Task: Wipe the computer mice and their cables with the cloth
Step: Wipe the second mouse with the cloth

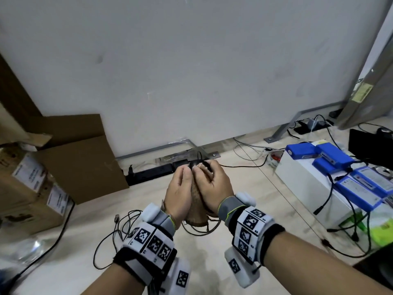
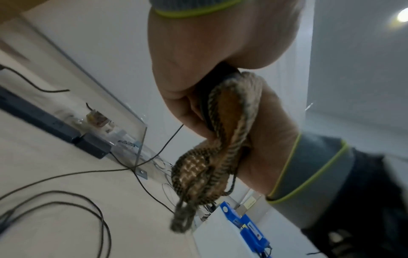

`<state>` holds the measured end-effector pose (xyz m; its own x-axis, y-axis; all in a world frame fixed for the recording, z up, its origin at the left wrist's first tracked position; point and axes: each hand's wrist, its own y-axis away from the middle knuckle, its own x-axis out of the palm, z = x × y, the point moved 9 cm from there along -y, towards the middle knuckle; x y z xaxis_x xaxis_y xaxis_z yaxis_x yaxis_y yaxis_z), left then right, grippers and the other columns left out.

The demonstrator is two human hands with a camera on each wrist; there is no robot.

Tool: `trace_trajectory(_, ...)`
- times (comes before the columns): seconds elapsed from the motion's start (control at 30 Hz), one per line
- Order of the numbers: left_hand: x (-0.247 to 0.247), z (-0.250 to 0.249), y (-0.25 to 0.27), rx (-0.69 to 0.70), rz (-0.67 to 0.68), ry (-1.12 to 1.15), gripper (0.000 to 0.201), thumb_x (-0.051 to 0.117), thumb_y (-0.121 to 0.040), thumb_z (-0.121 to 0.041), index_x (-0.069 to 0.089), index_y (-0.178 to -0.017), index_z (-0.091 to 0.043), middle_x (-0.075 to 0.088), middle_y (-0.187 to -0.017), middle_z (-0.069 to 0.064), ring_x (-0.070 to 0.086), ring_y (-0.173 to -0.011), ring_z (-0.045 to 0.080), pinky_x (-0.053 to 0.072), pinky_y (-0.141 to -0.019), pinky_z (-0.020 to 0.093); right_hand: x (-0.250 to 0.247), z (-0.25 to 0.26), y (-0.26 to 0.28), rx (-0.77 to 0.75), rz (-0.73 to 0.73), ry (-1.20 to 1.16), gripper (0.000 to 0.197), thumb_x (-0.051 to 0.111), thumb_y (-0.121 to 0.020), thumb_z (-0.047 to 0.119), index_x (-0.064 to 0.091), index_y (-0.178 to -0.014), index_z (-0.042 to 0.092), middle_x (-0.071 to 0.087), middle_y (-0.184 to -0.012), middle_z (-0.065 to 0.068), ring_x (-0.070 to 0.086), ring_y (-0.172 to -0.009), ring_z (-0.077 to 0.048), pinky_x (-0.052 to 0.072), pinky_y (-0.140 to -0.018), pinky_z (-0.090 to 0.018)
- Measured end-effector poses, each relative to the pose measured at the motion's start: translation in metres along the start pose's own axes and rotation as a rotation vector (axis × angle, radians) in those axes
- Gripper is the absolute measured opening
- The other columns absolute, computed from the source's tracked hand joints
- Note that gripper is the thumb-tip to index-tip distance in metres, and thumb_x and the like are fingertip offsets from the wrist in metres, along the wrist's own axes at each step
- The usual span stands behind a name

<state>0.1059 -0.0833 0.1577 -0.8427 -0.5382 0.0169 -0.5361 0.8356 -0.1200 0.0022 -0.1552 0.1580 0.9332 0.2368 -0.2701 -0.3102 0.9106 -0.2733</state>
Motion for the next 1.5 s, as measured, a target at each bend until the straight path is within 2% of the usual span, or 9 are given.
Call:
trace_trajectory(0.23,0.000,-0.006,0.004,0.137,0.083,-0.226,0.027,0.033,-0.102,-0.035,0.058,-0.102,-0.025,0.064,-0.090,0.000,0.056,-0.070,-0.006,0.046,-0.062,0.010,-0.001,-0.021,-0.012,0.338,0.027,-0.137,0.045,0.042,-0.099,0.041,0.058,-0.066,0.017,0.059,-0.066,0.004,0.054,-0.066,-0.012,0.041,-0.071,-0.025)
trace_trajectory(0.33,-0.006,-0.002,0.007,0.066,0.026,-0.118,0.034,0.030,-0.102,-0.042,0.060,-0.101,-0.026,0.064,-0.095,-0.003,0.058,-0.082,-0.003,0.048,-0.077,0.016,0.004,-0.028,-0.010,0.437,-0.005,-0.236,0.045,0.045,-0.096,0.049,0.062,-0.070,0.016,0.065,-0.074,0.002,0.060,-0.073,-0.015,0.047,-0.079,-0.030)
trace_trajectory(0.47,-0.011,0.021,-0.003,-0.182,-0.048,0.112,0.068,0.034,-0.079,-0.077,0.066,-0.111,-0.026,0.070,-0.114,0.003,0.062,-0.112,0.019,0.043,-0.104,0.046,-0.004,-0.002,0.000,0.099,-0.095,-0.073,0.029,0.049,-0.088,0.054,0.056,-0.095,0.027,0.065,-0.093,0.009,0.062,-0.091,-0.011,0.049,-0.089,-0.033)
trace_trajectory(0.63,-0.014,-0.006,-0.004,0.005,-0.051,-0.080,0.034,0.030,-0.102,-0.040,0.060,-0.094,-0.026,0.064,-0.095,-0.010,0.056,-0.084,-0.017,0.040,-0.080,0.004,0.013,0.012,0.013,0.018,0.037,0.083,0.049,0.047,-0.081,0.062,0.048,-0.117,0.028,0.069,-0.101,0.002,0.064,-0.096,-0.021,0.050,-0.085,-0.035)
trace_trajectory(0.83,-0.010,-0.019,0.000,0.195,0.069,-0.249,0.030,0.031,-0.095,-0.038,0.059,-0.101,-0.032,0.065,-0.093,-0.010,0.058,-0.083,-0.010,0.042,-0.074,0.006,0.000,0.000,-0.010,0.141,-0.021,0.014,0.034,0.042,-0.099,0.042,0.061,-0.092,0.016,0.068,-0.091,-0.007,0.063,-0.095,-0.030,0.047,-0.087,-0.037)
trace_trajectory(0.93,-0.011,-0.018,0.006,0.199,0.068,-0.216,0.031,0.030,-0.093,-0.042,0.060,-0.097,-0.035,0.066,-0.086,-0.007,0.060,-0.072,-0.002,0.049,-0.062,0.014,-0.002,-0.005,-0.014,0.225,-0.001,0.011,0.038,0.043,-0.099,0.042,0.060,-0.077,0.017,0.064,-0.082,-0.008,0.063,-0.089,-0.033,0.047,-0.083,-0.037)
trace_trajectory(1.1,-0.016,0.025,0.000,-0.189,-0.036,0.036,0.055,0.032,-0.081,-0.067,0.069,-0.101,-0.030,0.072,-0.105,0.006,0.065,-0.103,0.027,0.050,-0.091,0.049,-0.001,-0.007,-0.002,0.320,-0.004,-0.112,0.042,0.049,-0.089,0.060,0.064,-0.088,0.021,0.071,-0.091,0.001,0.066,-0.092,-0.020,0.051,-0.087,-0.034)
trace_trajectory(1.27,-0.012,0.009,-0.002,-0.035,-0.059,-0.125,0.044,0.035,-0.097,-0.043,0.066,-0.092,-0.013,0.070,-0.093,0.005,0.061,-0.090,0.010,0.048,-0.088,0.033,0.007,0.012,0.010,0.110,0.070,0.289,0.055,0.040,-0.080,0.071,0.055,-0.100,0.022,0.070,-0.094,-0.004,0.062,-0.090,-0.030,0.048,-0.081,-0.036)
trace_trajectory(1.5,0.000,-0.008,0.004,0.143,0.027,-0.288,0.036,0.030,-0.095,-0.041,0.062,-0.090,-0.026,0.066,-0.087,-0.007,0.058,-0.081,-0.002,0.043,-0.074,0.014,0.000,-0.037,-0.010,0.553,0.043,-0.146,0.049,0.046,-0.094,0.053,0.068,-0.086,0.010,0.072,-0.092,-0.009,0.067,-0.092,-0.027,0.050,-0.088,-0.032)
